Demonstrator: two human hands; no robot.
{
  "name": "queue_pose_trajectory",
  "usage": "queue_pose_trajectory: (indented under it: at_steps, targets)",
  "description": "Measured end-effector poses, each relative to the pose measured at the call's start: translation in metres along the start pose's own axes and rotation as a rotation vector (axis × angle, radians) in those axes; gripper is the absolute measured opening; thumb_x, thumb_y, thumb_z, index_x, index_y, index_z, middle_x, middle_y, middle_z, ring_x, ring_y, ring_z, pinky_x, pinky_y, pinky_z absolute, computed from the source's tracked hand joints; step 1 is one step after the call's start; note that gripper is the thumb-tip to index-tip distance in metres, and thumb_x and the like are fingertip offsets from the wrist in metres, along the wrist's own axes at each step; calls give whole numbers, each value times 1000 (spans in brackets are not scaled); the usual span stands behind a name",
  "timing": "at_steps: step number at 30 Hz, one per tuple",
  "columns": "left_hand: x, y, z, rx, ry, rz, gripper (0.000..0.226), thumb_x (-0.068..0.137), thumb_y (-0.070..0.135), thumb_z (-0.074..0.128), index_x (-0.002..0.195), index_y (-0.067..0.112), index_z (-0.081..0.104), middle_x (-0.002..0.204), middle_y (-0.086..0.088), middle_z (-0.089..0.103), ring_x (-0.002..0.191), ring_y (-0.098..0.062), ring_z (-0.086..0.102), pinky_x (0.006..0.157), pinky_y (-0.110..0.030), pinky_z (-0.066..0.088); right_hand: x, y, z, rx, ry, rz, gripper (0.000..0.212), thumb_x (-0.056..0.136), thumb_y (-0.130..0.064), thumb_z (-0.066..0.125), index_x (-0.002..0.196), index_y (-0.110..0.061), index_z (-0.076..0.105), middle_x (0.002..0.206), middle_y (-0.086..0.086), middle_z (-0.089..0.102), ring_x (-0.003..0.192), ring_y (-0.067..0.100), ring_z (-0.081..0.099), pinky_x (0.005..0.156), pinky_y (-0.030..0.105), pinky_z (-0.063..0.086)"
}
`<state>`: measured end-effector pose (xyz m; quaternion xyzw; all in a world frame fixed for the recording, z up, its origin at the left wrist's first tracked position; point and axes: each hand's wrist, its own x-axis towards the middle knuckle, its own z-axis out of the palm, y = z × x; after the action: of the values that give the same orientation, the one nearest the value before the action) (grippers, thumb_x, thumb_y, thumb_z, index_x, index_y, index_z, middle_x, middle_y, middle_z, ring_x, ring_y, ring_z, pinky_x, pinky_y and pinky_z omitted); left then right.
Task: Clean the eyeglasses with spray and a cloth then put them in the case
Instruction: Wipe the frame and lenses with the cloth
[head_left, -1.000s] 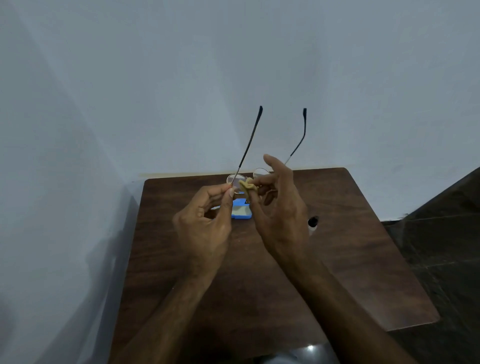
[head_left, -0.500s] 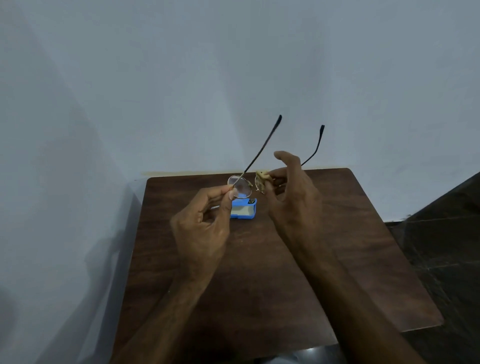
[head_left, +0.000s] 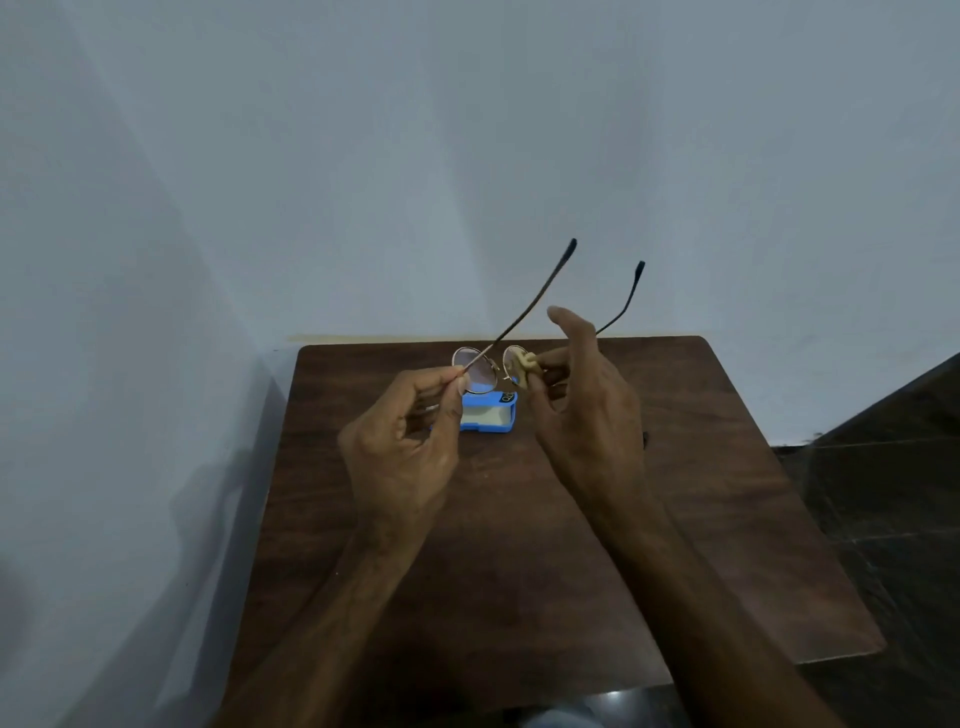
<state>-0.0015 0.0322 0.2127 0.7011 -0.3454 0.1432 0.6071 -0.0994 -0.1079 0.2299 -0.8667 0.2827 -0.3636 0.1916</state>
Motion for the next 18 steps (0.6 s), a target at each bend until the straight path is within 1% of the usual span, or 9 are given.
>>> queue_pose_trajectory:
  at_steps: [2, 3, 6, 7, 9, 10, 12, 14, 18]
  targets:
    - [-1, 2, 1, -10, 7, -26, 24, 93, 14, 78, 115, 4, 76, 105, 0, 79, 100, -2, 75, 86, -14, 59, 3, 6, 0, -40, 17, 14, 67, 95, -14, 77, 150, -25, 41, 97, -6, 71, 86, 17, 67, 71, 46, 61]
    - [-1, 4, 2, -19, 13, -47, 24, 93, 13, 78, 115, 4, 76, 105, -1, 79, 101, -3, 75, 86, -14, 59, 3, 6, 0, -45, 19, 8, 67, 95, -13, 77, 150, -24, 42, 99, -6, 71, 87, 16, 66, 72, 45, 61]
    - [0, 8, 6, -67, 59, -157, 23, 93, 14, 79, 114, 6, 77, 101, 4, 79, 97, -2, 76, 83, -15, 60, -5, -4, 0, 20, 3, -35, 68, 93, -10, 77, 151, -24, 43, 108, -6, 72, 95, 14, 66, 79, 34, 60]
    - [1, 9, 6, -92, 72, -202, 23, 93, 17, 78, 114, 8, 77, 100, 6, 79, 95, -2, 76, 82, -18, 61, -10, -6, 1, 36, -6, -62, 68, 92, -7, 76, 151, -23, 45, 113, -5, 72, 99, 15, 65, 83, 30, 57]
    - [1, 7, 7, -152, 76, -293, 24, 93, 22, 77, 113, 9, 77, 98, 6, 80, 93, -4, 78, 80, -29, 65, -16, -3, 2, 17, -5, -115, 69, 89, -4, 77, 151, -18, 48, 121, -4, 70, 104, 17, 62, 88, 27, 51]
    - [1, 6, 7, -189, 68, -341, 23, 94, 22, 77, 113, 9, 77, 98, 3, 81, 93, -8, 79, 79, -34, 66, -15, 2, 3, -5, 8, -126, 70, 88, -3, 78, 150, -16, 49, 121, -2, 70, 104, 18, 61, 89, 27, 49]
    - [0, 4, 8, -275, 49, -443, 20, 95, 17, 76, 111, 6, 77, 96, -3, 82, 92, -15, 80, 77, -39, 67, -11, 11, 5, -47, 43, -124, 70, 87, -1, 80, 149, -13, 51, 118, 0, 71, 103, 20, 61, 87, 25, 48]
    - [-1, 4, 10, -353, 40, -533, 17, 95, 14, 75, 110, 5, 77, 92, -6, 82, 90, -19, 81, 75, -38, 67, -9, 13, 7, -68, 47, -143, 68, 88, 1, 79, 149, -11, 52, 118, 1, 71, 103, 19, 60, 86, 23, 47]
    - [0, 8, 12, -447, -7, -656, 12, 96, 10, 73, 106, 5, 77, 87, -7, 82, 86, -22, 81, 72, -31, 66, -10, 14, 11, -91, -27, -302, 69, 89, -2, 76, 150, -11, 45, 117, 5, 70, 102, 18, 54, 85, 29, 48]
